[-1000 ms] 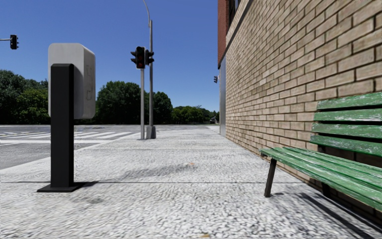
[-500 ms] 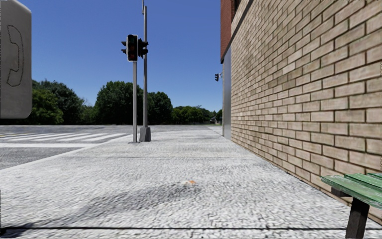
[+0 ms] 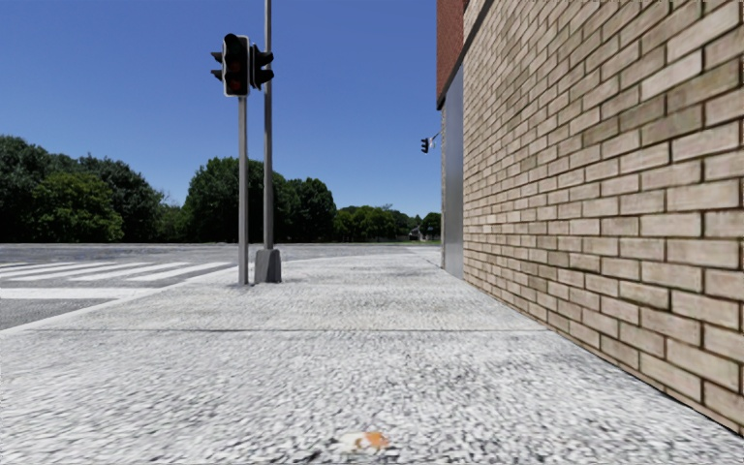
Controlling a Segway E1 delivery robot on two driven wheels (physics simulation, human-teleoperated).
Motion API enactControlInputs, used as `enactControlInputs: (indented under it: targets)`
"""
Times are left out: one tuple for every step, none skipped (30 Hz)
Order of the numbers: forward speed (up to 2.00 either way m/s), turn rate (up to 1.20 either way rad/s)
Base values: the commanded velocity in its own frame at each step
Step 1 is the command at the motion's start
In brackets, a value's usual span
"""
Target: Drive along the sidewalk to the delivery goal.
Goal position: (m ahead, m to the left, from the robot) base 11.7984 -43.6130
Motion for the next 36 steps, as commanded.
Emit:
enactControlInputs:
  targets:
    - [2.00,0.00]
    - [2.00,0.00]
    - [2.00,0.00]
    - [2.00,0.00]
    - [2.00,0.00]
    - [2.00,0.00]
    - [2.00,0.00]
    - [2.00,0.00]
    - [2.00,0.00]
    - [2.00,0.00]
    - [2.00,0.00]
    - [2.00,0.00]
    - [2.00,0.00]
    - [2.00,0.00]
    - [2.00,0.00]
    - [2.00,0.00]
    - [2.00,0.00]
    - [2.00,0.00]
    - [2.00,0.00]
    - [2.00,0.00]
    - [2.00,0.00]
    - [2.00,0.00]
    - [2.00,0.00]
    - [2.00,0.00]
    - [2.00,0.00]
    - [2.00,0.00]
    - [2.00,0.00]
    - [2.00,0.00]
    - [2.00,0.00]
    - [2.00,0.00]
    - [2.00,0.00]
    - [2.00,0.00]
    - [2.00,0.00]
    - [2.00,0.00]
    - [2.00,0.00]
    - [2.00,0.00]
